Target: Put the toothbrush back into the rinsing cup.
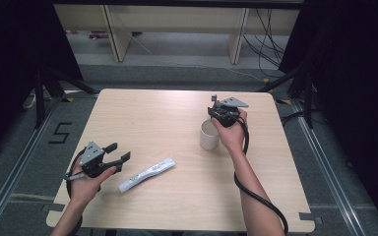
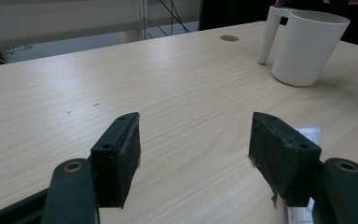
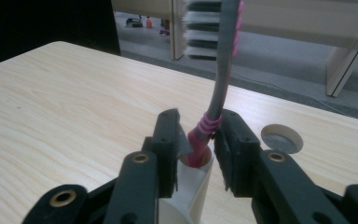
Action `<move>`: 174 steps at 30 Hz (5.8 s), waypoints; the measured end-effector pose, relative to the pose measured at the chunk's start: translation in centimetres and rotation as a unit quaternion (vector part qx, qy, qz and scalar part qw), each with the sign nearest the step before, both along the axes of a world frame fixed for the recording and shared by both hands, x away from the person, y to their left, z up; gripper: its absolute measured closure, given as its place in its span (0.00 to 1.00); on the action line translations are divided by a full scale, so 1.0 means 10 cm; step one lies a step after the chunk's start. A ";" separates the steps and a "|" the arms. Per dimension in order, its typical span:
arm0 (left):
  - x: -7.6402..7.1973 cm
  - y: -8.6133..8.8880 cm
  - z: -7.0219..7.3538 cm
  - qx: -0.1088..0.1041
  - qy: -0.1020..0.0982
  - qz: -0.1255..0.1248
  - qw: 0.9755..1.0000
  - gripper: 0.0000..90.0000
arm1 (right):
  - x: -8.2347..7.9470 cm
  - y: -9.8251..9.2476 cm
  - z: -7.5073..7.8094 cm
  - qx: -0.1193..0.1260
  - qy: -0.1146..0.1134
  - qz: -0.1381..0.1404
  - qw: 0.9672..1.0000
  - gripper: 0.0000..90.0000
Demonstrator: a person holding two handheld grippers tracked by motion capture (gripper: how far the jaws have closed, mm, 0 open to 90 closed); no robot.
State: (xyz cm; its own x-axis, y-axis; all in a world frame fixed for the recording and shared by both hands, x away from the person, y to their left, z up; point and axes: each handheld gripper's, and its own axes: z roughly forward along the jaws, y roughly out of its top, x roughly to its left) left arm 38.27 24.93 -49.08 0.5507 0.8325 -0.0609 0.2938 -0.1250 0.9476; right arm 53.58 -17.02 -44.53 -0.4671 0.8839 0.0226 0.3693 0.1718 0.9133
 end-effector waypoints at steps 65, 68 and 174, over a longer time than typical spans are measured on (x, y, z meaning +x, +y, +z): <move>0.24 -0.72 0.43 0.255 0.221 -0.195 0.921 0.57 | -0.96 -0.62 0.13 -0.005 0.092 0.002 0.996 0.49; 0.30 -0.86 0.41 0.253 0.266 -0.187 0.911 0.62 | -0.99 -0.64 0.11 -0.028 0.092 0.018 0.995 0.49; 0.26 -1.06 0.54 0.041 0.016 -0.138 0.990 0.82 | -1.26 -0.18 0.00 0.045 0.070 0.087 0.993 0.53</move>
State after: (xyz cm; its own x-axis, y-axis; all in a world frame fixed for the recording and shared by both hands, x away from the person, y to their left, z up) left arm 40.85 14.32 -43.67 0.7563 0.6539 -0.0204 0.2670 -0.2799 0.9222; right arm 40.99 -18.86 -44.50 -0.5988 0.7818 0.1741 0.4661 0.1633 0.8696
